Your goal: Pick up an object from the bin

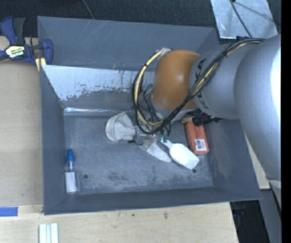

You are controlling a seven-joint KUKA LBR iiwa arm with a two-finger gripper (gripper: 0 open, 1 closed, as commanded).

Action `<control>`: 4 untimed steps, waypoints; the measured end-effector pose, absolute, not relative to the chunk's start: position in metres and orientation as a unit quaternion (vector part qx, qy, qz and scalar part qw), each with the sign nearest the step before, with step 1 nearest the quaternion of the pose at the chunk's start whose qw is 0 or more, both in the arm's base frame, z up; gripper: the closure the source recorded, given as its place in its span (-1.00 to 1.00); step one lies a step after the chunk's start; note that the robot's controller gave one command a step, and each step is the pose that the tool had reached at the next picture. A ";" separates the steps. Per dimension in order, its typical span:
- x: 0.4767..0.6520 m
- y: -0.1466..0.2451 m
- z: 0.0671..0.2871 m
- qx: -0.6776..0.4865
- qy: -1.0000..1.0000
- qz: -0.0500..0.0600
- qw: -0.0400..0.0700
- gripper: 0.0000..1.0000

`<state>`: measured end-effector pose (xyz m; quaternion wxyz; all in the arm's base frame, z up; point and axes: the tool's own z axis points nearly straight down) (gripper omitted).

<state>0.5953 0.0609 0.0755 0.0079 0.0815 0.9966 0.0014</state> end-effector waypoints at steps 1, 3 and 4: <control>0.622 0.040 0.086 0.075 0.997 0.001 0.001 1.00; 0.623 -0.004 0.086 0.063 0.998 0.002 0.002 1.00; 0.619 -0.003 0.091 0.052 0.999 0.000 0.001 1.00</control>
Offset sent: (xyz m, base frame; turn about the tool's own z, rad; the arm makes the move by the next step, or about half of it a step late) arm 0.0116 -0.0365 0.0286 -0.0222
